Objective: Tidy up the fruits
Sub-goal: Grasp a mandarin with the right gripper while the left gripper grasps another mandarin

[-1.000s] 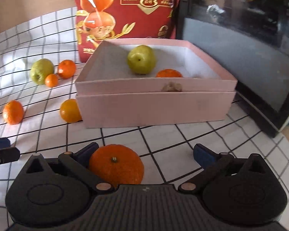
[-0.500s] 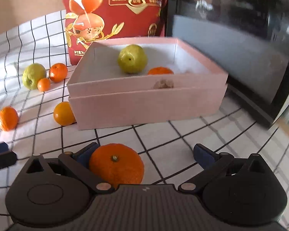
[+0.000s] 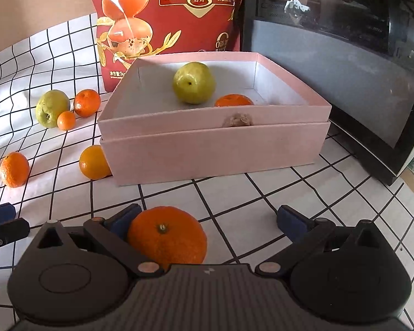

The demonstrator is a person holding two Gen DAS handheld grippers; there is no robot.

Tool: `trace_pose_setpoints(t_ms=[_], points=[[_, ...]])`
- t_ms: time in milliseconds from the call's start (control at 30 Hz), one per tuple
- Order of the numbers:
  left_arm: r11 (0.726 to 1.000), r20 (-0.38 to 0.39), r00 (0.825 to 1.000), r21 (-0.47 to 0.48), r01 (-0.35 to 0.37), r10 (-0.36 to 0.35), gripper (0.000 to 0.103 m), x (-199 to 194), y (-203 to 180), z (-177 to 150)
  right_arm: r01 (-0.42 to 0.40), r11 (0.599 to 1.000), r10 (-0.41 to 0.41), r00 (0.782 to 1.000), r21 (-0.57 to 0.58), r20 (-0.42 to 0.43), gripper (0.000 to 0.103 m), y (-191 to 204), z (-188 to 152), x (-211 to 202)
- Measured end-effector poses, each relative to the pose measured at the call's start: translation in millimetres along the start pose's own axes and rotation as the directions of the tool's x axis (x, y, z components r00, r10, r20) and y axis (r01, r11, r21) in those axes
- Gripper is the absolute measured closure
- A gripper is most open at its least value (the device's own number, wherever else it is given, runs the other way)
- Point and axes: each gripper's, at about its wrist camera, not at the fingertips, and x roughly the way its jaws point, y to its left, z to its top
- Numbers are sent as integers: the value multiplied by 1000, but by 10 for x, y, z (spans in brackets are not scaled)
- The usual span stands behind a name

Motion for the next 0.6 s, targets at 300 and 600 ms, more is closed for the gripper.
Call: trace_pose_setpoints(t_ms=[300, 600], points=[[999, -10, 999, -15, 31, -31, 70, 41, -25, 170, -24, 1000, 24, 1000, -19, -10, 0, 16, -21, -34], [984, -21, 992, 131, 123, -121, 69, 174, -260, 504, -33, 999, 33, 999, -23, -4, 0, 21, -53, -59]])
